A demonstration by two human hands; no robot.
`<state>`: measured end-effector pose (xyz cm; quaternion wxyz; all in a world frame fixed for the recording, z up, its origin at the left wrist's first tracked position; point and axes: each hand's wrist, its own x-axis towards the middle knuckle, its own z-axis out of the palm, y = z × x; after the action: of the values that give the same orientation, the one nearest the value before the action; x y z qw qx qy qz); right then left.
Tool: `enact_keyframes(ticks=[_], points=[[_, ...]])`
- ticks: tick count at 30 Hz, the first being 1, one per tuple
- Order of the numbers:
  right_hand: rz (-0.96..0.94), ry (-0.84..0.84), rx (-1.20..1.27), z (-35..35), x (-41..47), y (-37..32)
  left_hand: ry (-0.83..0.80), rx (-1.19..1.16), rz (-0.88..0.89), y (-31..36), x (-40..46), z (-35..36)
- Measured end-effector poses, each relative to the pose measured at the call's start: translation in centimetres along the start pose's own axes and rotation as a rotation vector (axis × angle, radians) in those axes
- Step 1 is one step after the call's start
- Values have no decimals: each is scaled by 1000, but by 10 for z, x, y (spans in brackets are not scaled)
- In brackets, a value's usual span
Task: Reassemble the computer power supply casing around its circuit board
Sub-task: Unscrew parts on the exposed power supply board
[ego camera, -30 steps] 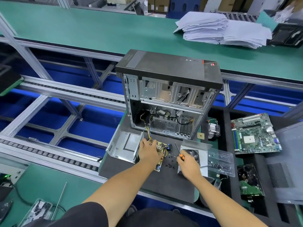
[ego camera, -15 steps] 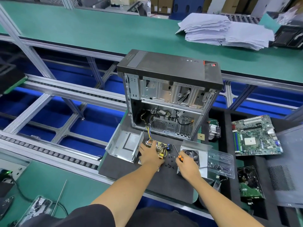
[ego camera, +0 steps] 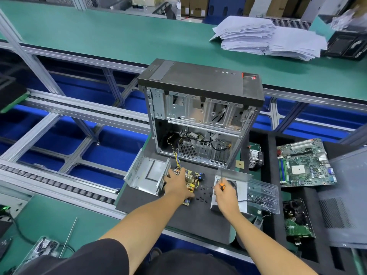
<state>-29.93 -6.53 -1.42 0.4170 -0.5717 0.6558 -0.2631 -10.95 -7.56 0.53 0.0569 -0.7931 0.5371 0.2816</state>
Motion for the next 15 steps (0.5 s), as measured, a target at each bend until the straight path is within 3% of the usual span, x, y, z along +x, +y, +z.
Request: enact_keyframes(ticks=[4, 10, 15], points=[[23, 233, 304, -8, 3, 0, 23, 46, 32, 0, 2, -5], [39, 346, 229, -23, 4, 7, 39, -14, 40, 10, 4, -19], [10, 326, 117, -21, 0, 5, -5, -111, 62, 19, 6, -45]])
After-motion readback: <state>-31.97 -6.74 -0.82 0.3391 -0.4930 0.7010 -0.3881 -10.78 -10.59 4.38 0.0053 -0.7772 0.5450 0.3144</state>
